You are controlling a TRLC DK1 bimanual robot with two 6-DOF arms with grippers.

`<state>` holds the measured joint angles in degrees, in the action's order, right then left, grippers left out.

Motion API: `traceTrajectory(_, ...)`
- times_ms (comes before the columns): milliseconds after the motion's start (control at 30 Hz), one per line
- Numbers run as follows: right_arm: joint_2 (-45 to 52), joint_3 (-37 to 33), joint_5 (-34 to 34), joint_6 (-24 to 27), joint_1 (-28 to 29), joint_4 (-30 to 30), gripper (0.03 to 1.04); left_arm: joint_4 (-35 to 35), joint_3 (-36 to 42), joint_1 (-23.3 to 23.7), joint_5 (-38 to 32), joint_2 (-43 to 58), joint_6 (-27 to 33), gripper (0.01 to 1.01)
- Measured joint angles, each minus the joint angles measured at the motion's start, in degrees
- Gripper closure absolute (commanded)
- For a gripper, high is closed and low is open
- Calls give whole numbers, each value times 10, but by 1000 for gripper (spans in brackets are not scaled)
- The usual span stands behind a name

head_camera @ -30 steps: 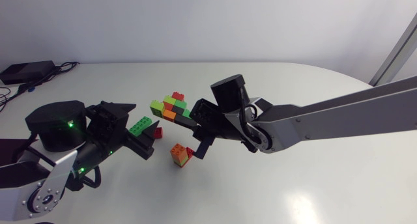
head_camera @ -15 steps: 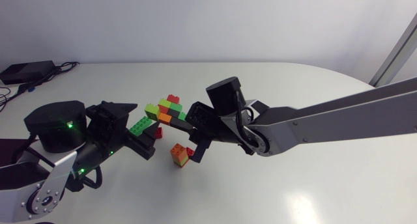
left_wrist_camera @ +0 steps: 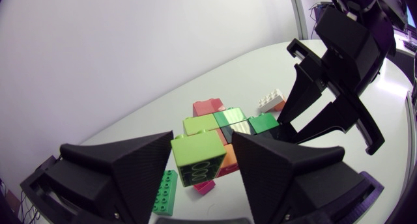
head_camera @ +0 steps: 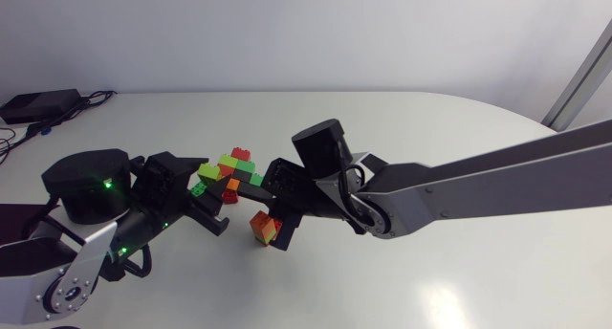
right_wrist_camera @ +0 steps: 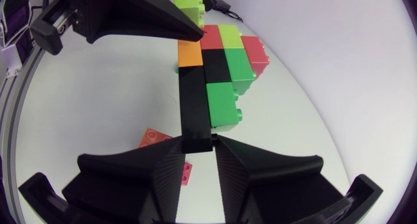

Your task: Disassemble duplo

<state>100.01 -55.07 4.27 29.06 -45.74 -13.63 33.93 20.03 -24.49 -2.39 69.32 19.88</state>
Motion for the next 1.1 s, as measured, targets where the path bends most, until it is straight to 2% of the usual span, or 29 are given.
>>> traceTrajectory(67, -2, 1, 0, 3, 0, 1, 805, 0, 0, 0, 0, 1, 0, 708)
traceTrajectory(300, -5, 2, 0, 6, 1, 4, 805, 7, 0, 0, -6, 1, 0, 774)
traceTrajectory(467, -5, 2, 2, 5, 10, 4, 805, 9, 0, 0, -5, 2, 0, 774)
traceTrajectory(600, -5, 1, -1, -1, 21, 3, 805, 10, 0, 0, 0, 4, 0, 772)
traceTrajectory(800, -5, -9, -30, -23, 69, 3, 805, 10, 0, 0, 3, 4, 0, 772)
traceTrajectory(967, 0, -19, -32, -29, 75, 4, 805, 10, 0, 0, 2, 6, 0, 766)
traceTrajectory(1000, 2, -21, -32, -31, 76, 5, 805, 11, 0, 0, 2, 11, 0, 759)
traceTrajectory(1100, 7, -27, -32, -36, 83, 11, 805, 13, 5, 0, 2, 49, 0, 657)
